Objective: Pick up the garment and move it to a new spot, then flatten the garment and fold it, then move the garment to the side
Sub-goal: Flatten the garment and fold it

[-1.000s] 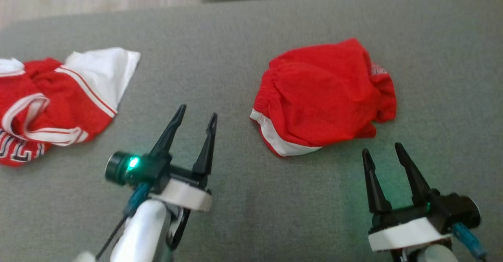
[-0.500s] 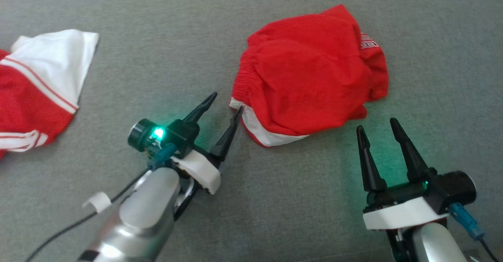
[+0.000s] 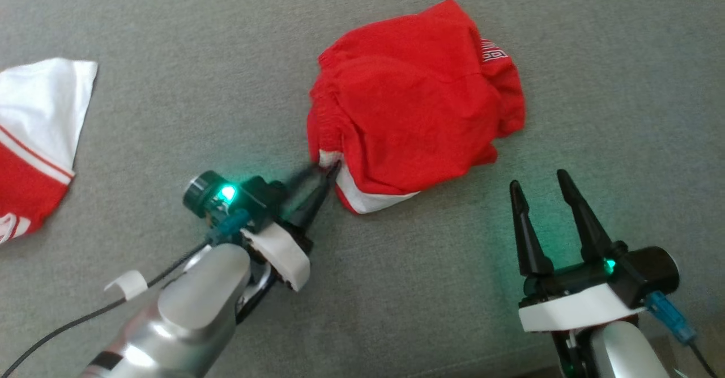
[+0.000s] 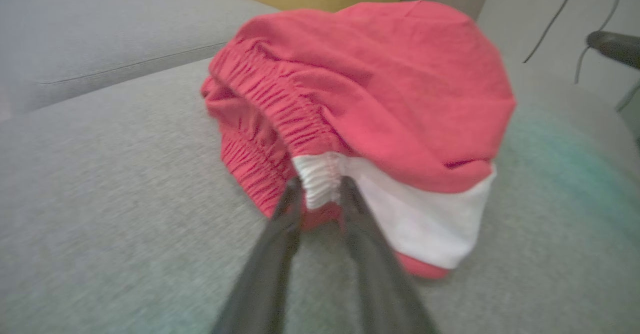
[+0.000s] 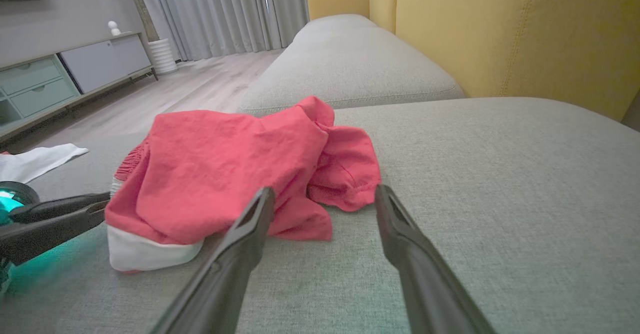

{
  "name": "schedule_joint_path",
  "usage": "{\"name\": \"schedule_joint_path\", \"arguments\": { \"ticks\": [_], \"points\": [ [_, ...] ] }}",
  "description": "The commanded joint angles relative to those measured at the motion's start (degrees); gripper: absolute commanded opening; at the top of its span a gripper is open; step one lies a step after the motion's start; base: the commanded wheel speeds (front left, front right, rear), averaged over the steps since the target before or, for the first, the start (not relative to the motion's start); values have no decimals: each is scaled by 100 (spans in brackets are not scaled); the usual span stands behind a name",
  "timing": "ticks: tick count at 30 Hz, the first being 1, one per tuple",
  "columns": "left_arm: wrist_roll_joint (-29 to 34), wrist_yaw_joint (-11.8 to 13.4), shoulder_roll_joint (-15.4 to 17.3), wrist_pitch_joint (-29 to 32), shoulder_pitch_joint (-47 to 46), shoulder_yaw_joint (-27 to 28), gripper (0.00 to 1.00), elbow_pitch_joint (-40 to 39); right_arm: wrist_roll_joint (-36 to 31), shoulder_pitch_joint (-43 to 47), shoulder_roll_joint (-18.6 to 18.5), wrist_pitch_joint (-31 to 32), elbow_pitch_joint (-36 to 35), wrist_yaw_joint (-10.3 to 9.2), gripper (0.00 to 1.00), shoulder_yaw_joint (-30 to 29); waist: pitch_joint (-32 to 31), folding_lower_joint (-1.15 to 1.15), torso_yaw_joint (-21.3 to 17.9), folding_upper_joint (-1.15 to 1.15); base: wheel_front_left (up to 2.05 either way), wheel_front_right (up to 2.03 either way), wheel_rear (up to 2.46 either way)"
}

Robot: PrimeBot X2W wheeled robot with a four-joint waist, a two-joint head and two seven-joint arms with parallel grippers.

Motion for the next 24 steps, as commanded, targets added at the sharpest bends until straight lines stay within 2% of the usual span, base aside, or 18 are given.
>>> {"name": "schedule_joint_path", "arguments": {
  "ticks": [1, 7, 13, 20, 24],
  "points": [
    [-121, 9, 187, -54, -245, -29, 0, -266, 69, -163, -47, -20, -147, -4, 100, 169, -76, 0, -72, 0, 0, 0, 0],
    [-652, 9, 318, -54, -445, -726, 0, -820, 170, -75, -47, -20, -99, -4, 100, 245, -393, 0, -272, 0, 0, 0, 0],
    [-1467, 9, 337, -54, -1187, -1228, 0, -1544, 255, 76, -47, -20, -87, -4, 100, 322, -776, 0, -490, 0, 0, 0, 0],
    [-2258, 9, 130, -54, -2327, -848, 0, -1912, 259, 261, -47, -20, -49, -4, 100, 418, -1213, 0, -627, 0, 0, 0, 0],
    [-2441, 9, 40, -54, -2733, -544, 0, -1870, 238, 346, -47, -20, -31, -4, 100, 448, -1408, 0, -634, 0, 0, 0, 0]
  ]
}}
